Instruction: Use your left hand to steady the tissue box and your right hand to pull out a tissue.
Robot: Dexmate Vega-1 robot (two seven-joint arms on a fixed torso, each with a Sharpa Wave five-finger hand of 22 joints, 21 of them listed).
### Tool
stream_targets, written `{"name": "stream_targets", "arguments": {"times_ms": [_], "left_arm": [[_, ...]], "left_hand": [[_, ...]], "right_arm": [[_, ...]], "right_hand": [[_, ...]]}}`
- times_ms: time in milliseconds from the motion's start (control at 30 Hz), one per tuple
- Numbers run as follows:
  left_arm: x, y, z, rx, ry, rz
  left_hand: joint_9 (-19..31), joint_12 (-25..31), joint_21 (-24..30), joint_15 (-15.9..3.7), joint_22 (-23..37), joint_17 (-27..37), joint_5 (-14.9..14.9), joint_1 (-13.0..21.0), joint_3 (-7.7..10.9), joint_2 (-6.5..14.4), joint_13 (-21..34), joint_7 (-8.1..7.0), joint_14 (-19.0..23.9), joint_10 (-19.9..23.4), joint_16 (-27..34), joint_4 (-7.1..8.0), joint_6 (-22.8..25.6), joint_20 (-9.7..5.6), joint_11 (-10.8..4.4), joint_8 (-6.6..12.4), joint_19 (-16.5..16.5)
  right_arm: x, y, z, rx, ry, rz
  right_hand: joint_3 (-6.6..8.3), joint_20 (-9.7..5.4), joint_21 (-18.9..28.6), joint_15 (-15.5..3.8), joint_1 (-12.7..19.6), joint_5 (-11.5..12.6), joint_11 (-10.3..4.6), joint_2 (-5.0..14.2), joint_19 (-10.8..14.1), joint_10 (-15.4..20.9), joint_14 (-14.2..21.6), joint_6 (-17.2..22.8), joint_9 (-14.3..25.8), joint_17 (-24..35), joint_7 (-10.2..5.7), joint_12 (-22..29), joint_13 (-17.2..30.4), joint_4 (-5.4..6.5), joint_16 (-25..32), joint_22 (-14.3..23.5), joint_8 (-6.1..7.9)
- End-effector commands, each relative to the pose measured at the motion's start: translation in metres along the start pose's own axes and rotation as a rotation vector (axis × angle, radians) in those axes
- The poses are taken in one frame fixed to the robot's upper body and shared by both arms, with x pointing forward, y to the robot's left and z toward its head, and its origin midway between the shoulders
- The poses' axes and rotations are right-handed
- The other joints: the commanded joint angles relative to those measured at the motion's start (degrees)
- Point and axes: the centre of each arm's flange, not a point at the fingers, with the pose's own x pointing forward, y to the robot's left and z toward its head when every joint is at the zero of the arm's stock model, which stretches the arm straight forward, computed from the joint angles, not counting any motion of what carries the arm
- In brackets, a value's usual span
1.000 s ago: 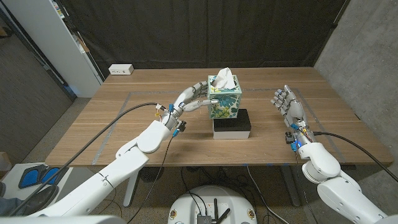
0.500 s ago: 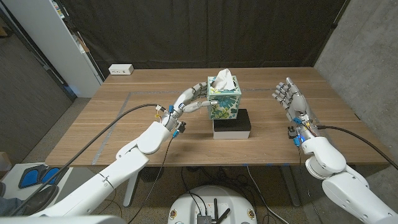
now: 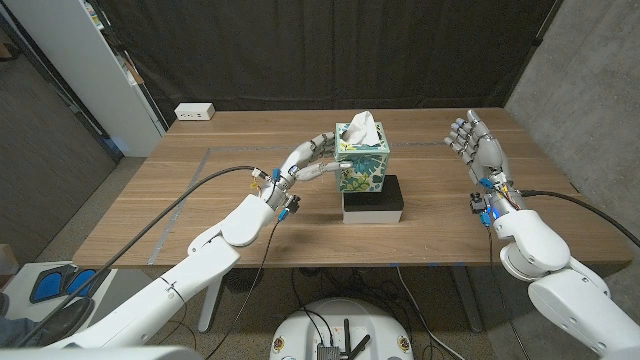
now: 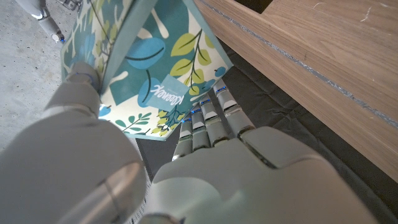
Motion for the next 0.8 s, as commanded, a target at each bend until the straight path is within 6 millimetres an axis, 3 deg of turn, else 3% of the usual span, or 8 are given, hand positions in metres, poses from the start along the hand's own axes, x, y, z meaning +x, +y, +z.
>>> {"name": "stream_targets", "arguments": {"times_ms": [33,333,800], "left_arm": [[0.003,-0.001,0.000,0.006,0.003,-0.005],[0.003,0.000,0.000,0.003,-0.002,-0.002],[0.003,0.001,0.000,-0.006,-0.001,-0.001]], "left_hand": [[0.2,0.1,0.3,-0.12,0.3,0.2,0.2,8.1,-0.12,8.3,0.1,1.73,0.4,0.4,0.1,0.03,0.5,-0.14,-0.07,0.15,0.5],[0.2,0.1,0.4,-0.19,0.3,0.2,0.3,8.3,-0.29,8.4,0.3,1.44,0.5,0.7,0.1,0.07,0.9,-0.15,-0.23,0.21,0.5],[0.3,0.1,0.4,-0.19,0.3,0.2,0.3,8.5,-0.49,8.6,0.5,1.39,0.6,0.7,0.0,0.04,1.0,-0.16,-0.11,0.16,0.5]], "right_arm": [[0.003,-0.004,0.034,-0.029,-0.026,0.006],[0.007,-0.006,0.056,-0.048,-0.034,0.004],[0.005,-0.004,0.058,-0.127,-0.064,-0.027]], "right_hand": [[-0.04,0.15,-0.2,0.32,0.3,0.1,0.17,0.58,-0.1,0.3,0.2,0.2,0.3,0.1,0.24,0.1,0.1,-0.03,0.0,0.2,-0.07],[-0.02,0.14,-0.1,0.40,0.3,0.1,0.17,0.61,0.0,0.3,0.2,0.2,0.3,0.1,0.29,0.1,0.1,-0.06,0.0,0.2,-0.09],[0.07,0.26,-0.1,0.45,0.4,0.2,0.01,0.71,0.2,0.5,0.5,0.4,0.3,0.1,0.21,0.2,0.1,-0.12,0.1,0.2,-0.02]]}}
